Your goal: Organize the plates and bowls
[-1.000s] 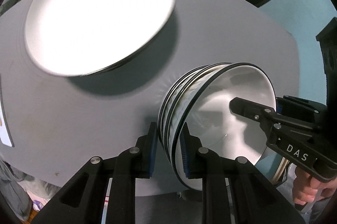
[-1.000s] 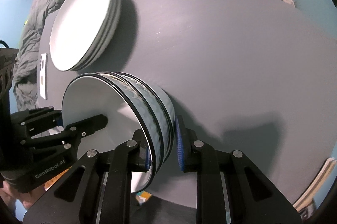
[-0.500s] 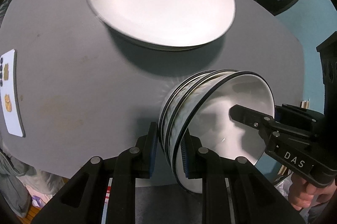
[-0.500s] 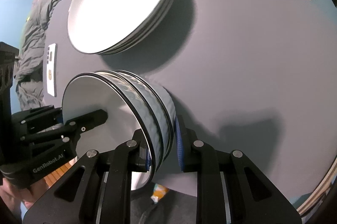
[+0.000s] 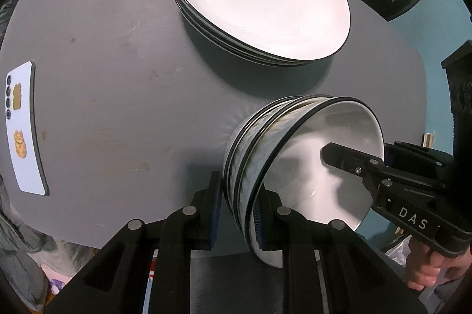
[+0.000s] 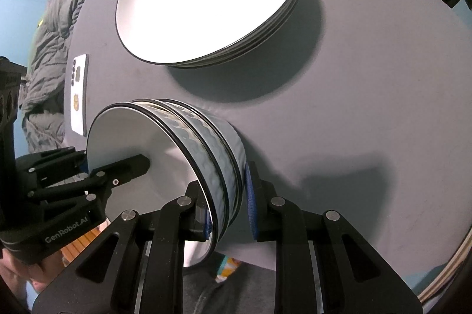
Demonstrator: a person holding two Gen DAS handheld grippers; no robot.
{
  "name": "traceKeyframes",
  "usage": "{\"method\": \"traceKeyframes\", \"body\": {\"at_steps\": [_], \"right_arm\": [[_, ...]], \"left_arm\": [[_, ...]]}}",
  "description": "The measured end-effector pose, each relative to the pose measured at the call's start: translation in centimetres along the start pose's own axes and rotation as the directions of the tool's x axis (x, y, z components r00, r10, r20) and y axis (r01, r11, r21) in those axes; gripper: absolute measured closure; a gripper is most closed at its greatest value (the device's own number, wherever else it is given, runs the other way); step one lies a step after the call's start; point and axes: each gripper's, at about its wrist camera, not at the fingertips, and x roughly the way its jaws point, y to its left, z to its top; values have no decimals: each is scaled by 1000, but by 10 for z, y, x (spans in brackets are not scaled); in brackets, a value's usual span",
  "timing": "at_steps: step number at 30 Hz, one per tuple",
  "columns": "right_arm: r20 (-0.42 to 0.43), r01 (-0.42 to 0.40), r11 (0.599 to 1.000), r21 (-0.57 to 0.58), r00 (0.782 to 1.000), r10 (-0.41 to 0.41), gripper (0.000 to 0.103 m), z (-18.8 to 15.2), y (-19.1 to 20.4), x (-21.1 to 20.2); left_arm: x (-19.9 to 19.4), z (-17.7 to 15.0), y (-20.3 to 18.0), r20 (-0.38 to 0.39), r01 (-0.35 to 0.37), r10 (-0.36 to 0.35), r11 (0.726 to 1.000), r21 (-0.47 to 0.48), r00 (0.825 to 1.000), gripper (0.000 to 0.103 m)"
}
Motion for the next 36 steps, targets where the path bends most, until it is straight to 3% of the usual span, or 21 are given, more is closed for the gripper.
{"method": "traceKeyframes", "body": {"at_steps": [13,36], "right_arm": [[51,9,1000,3,999,-9,84,-12,-3,-9],[59,-67,991,114,996,61,79,-17,-14,2]], "left_arm": [[6,2,0,35,39,-39,999,0,999,85],[-1,-8,32,-4,118,-118,992,39,993,77]]}}
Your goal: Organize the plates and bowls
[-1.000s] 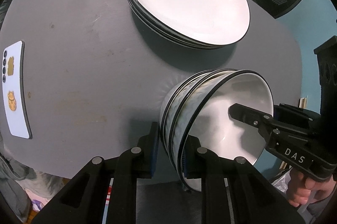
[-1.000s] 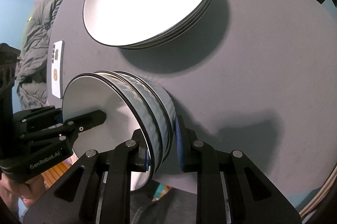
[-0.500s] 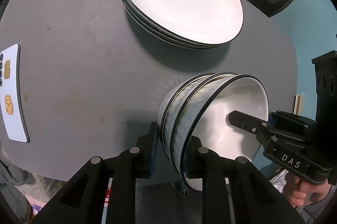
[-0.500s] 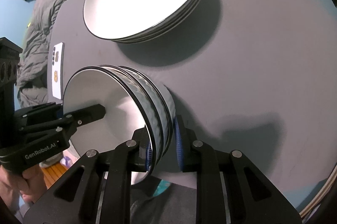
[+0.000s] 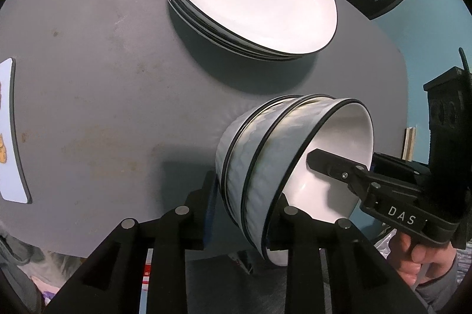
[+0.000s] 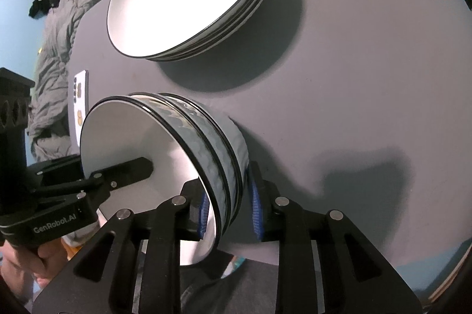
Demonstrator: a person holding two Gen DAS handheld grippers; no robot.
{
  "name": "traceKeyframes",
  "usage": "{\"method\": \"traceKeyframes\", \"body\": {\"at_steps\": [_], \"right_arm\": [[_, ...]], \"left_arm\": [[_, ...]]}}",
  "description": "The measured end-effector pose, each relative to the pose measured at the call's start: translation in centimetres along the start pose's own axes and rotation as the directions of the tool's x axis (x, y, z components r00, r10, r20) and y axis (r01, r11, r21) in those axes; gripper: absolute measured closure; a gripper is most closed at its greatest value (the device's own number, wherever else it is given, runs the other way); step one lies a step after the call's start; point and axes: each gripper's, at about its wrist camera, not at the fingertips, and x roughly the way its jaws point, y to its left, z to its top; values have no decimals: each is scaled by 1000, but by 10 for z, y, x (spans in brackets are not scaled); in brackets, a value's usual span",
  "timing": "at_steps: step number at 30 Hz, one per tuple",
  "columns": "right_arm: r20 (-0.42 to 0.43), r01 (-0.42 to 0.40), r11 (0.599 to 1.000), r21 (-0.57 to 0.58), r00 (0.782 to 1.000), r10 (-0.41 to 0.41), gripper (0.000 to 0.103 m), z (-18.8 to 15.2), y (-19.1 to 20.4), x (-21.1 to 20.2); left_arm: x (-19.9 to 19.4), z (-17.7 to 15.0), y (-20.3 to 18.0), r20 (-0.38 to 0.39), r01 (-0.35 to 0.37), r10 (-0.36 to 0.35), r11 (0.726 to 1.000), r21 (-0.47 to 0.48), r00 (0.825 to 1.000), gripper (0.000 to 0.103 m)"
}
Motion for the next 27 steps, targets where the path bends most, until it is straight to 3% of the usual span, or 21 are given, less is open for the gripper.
{"method": "traceKeyframes", "body": {"at_steps": [5,10,15,27], "right_arm": [[18,31,999,-14,999,-31,82,-2,1,-2],[9,10,1000,9,1000,-11,84,-4,0,-2],[28,15,1000,2,999,-15,85,-5,8,-10],[61,-2,1000,-9,998,2,85,14,31,-43]], "left_arm": [[-3,-3,-3,13,-27,27,999,18,1000,80],[-5,-4,-5,2,-65,65,997,35,998,80],[-14,-6,-3,-6,-53,54,998,28,999,80],[-65,15,-4,67,-44,42,999,26,997,80]]}}
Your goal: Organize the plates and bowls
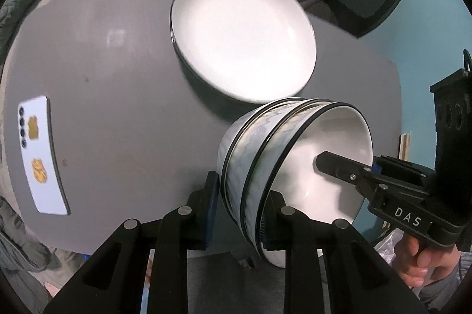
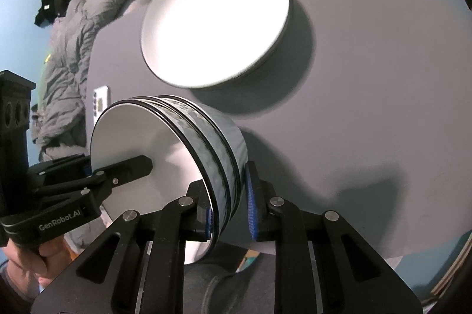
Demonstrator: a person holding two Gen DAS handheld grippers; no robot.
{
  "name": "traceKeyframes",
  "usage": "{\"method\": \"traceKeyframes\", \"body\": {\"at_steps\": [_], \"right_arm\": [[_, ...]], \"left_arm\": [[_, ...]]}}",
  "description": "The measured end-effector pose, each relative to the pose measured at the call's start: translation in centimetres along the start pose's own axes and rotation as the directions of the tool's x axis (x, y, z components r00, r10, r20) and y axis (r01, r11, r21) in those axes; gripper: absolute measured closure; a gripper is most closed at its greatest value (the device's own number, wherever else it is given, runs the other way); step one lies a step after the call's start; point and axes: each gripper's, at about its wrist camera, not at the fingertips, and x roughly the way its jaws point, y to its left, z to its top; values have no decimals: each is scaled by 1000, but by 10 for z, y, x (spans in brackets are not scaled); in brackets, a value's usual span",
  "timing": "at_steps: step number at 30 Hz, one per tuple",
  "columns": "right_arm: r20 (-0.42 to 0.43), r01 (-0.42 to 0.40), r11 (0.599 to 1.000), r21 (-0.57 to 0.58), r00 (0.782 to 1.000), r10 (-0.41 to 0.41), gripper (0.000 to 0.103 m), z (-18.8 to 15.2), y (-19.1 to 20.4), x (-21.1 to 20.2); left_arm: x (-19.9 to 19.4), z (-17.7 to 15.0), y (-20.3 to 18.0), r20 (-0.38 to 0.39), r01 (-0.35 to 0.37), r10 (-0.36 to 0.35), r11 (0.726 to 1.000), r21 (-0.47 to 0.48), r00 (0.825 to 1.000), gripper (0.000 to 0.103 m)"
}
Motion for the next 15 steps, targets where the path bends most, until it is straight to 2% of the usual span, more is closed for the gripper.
{"method": "traceKeyframes", "body": {"at_steps": [8,15], "right_arm": [[46,6,1000,-28,999,-5,85,36,11,-15],[69,10,1000,-27,998,-8,85,73,14,-9]], "left_arm": [[-23,34,2,54,0,0,1000,7,999,80],[-16,67,4,70,-19,18,1000,16,997,80]]}}
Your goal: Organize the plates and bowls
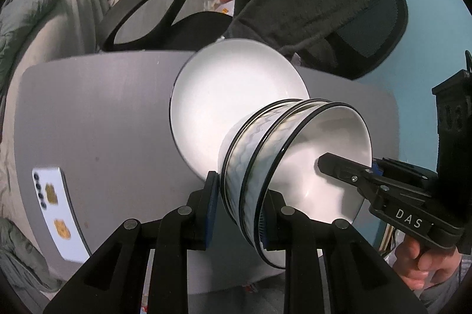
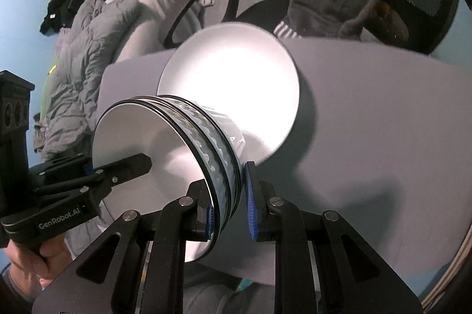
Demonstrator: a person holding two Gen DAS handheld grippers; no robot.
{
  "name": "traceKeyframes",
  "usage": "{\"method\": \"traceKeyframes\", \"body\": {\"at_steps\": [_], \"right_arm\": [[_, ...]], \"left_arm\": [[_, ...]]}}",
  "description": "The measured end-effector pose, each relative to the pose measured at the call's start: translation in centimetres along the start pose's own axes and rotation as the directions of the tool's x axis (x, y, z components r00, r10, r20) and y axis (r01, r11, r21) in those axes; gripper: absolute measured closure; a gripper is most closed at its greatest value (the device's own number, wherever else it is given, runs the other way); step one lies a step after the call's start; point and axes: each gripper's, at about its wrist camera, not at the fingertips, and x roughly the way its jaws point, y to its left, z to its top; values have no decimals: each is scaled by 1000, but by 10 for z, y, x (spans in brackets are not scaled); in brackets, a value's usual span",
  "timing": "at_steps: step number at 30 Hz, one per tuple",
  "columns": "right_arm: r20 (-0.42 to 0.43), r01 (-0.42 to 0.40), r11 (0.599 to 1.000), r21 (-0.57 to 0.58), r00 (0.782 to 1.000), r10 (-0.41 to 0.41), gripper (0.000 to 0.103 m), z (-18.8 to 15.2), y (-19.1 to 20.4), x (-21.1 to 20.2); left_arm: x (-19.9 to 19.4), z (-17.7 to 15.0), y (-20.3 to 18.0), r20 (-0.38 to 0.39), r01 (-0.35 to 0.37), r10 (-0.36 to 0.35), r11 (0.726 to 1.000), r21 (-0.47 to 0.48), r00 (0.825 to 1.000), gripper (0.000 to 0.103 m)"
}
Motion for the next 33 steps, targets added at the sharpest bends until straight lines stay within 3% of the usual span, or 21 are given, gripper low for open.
{"method": "traceKeyframes", "body": {"at_steps": [11,19,28,30,32,33], "right_arm": [[-51,27,999,26,998,-25,86,34,-25,21],[-66,34,999,15,997,-33,86,54,-21,24],[-80,37,999,-15,996,-38,82,61,-18,27],[-83,36,999,-26,996,-38,80,62,-18,27],[-79,45,998,-34,996,-48,78,61,-18,27],[-67,65,997,-37,995,-67,70,59,-19,26]], "left_arm": [[29,42,2,-48,-22,21,1000,-17,999,79],[29,62,10,-22,-33,32,999,-23,999,79],[28,63,10,-9,-26,25,999,-21,1000,79],[27,61,10,-8,-33,33,999,-28,999,75],[24,57,11,9,-63,64,998,-30,998,64],[23,55,11,16,-74,75,997,-31,997,61]]}}
